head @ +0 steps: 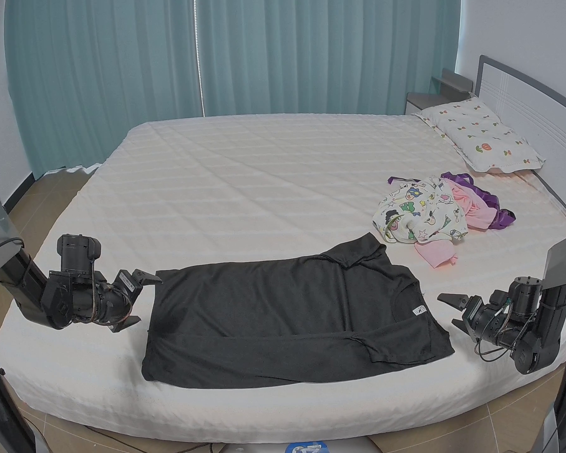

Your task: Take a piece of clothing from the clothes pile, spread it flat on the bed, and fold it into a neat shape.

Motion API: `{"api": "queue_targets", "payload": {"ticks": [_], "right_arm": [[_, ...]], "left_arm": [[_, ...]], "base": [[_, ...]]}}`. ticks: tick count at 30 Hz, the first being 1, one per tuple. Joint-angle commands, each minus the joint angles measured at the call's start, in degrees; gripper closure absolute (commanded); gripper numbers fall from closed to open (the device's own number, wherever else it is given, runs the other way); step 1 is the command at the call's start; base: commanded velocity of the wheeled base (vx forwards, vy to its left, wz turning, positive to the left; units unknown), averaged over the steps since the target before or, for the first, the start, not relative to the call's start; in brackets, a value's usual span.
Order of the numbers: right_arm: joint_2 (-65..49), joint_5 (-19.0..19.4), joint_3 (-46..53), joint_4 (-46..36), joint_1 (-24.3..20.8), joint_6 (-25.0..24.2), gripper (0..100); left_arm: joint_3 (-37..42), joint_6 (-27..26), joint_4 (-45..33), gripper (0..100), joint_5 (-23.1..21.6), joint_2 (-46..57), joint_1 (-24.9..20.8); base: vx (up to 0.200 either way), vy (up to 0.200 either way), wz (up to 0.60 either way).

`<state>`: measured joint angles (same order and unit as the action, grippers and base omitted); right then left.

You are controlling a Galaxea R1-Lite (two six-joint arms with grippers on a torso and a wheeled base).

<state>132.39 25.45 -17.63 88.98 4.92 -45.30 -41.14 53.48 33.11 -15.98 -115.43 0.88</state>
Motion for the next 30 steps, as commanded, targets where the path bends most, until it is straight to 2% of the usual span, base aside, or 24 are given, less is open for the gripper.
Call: {"api": "queue_targets", "payload": {"ticks": [1,9,15,26,30], "right_arm": [[0.1,0.0,0.1,0.8,0.0,-0.1,0],[0.2,0.1,0.1,0.8,-0.2,-0.1,0],[0.5,0.0,0.1,0.8,-0.9,-0.1,0],[0.9,0.0,0.1,0.8,-0.9,-0.1,0],[0.9,0.0,0.1,0.8,-1.0,0.0,0]], "left_arm": [[-4.9,-0.1,0.0,0,3.5,-3.8,-0.4],[-5.6,0.3,0.6,0,4.6,-6.4,-0.9],[-5.6,0.3,0.6,0,4.6,-6.8,-0.8],[-8.0,-0.4,0.5,0,5.2,-7.4,-0.8],[-11.3,-4.3,0.1,0,5.3,-9.3,-0.8]], "base": [[0.0,0.0,0.0],[0.0,0.0,0.0],[0.2,0.0,0.0],[0.0,0.0,0.0],[0.0,0.0,0.0]]}}
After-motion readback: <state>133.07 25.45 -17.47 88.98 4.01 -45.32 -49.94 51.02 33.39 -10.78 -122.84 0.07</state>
